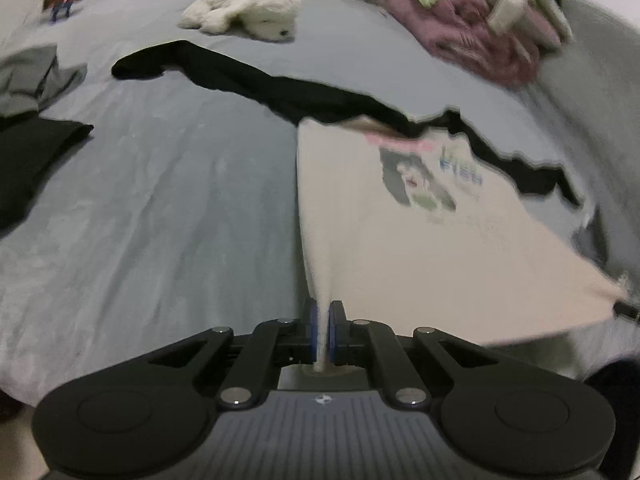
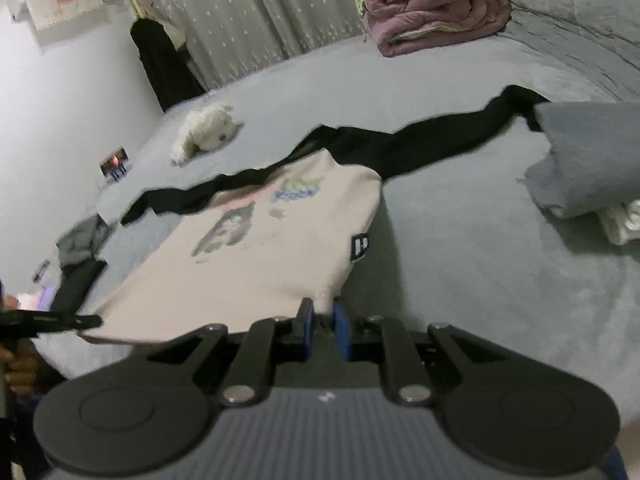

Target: Fold clothes

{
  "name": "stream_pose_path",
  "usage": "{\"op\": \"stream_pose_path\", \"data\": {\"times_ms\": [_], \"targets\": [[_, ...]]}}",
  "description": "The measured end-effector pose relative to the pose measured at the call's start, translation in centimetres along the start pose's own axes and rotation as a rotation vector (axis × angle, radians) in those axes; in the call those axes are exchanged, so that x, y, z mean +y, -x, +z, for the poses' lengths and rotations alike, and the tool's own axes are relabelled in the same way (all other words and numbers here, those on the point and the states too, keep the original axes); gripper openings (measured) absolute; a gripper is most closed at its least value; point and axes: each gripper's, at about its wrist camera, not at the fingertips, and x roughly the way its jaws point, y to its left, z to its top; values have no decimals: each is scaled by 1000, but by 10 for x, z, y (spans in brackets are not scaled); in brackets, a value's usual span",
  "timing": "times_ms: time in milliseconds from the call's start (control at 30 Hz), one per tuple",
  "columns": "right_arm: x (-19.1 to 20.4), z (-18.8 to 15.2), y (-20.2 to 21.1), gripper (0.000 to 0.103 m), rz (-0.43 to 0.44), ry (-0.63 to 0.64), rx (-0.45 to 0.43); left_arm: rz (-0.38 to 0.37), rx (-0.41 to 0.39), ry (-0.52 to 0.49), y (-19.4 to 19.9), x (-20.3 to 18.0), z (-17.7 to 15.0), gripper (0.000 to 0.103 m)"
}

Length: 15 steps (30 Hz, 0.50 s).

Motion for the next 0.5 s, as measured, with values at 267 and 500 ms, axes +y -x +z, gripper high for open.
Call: {"op": "stream_pose_path", "data": {"times_ms": [267,500], "targets": [[10,-18,-52,22,-134,86,128,39,34,59,-25,19,8,12],[3,8,-57,26,-144,91,45,40,-12,107,-42,16,47,12]]}}
